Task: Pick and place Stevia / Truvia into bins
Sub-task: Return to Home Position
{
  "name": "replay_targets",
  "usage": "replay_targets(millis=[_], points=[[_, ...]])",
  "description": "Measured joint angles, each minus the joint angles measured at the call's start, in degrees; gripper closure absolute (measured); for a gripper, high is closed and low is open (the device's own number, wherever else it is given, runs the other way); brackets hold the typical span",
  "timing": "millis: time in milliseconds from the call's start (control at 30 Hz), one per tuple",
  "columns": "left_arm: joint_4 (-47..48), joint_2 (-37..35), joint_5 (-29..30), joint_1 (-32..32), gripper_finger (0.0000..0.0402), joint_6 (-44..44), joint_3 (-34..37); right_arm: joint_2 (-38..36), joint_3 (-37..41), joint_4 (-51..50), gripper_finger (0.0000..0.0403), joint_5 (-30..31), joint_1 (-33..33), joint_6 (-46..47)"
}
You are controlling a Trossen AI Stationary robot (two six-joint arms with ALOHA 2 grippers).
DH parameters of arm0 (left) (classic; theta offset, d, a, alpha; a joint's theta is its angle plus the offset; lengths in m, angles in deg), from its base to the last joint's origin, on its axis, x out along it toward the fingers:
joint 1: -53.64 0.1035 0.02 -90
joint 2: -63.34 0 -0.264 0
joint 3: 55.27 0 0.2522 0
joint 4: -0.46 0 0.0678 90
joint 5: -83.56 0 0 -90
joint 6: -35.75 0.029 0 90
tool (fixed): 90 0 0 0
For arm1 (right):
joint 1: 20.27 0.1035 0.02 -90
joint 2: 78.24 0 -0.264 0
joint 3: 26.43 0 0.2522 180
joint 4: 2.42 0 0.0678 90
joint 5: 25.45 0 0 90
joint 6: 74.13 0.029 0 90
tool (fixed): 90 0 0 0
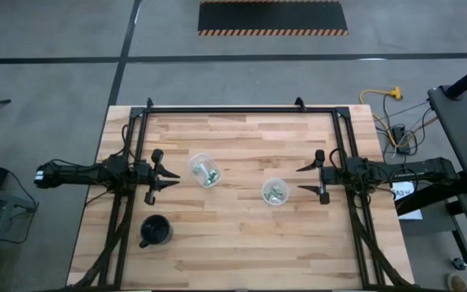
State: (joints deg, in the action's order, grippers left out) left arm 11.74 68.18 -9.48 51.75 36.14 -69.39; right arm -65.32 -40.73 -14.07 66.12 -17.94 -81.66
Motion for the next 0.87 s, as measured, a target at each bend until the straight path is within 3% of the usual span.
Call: replay_targets(millis=[867], points=[[0.0,0.0,-0.01,0.0,0.0344,-0.01,0.0,-0.01,0.0,0.0,0.0151,-0.01,-0.01,0.0]])
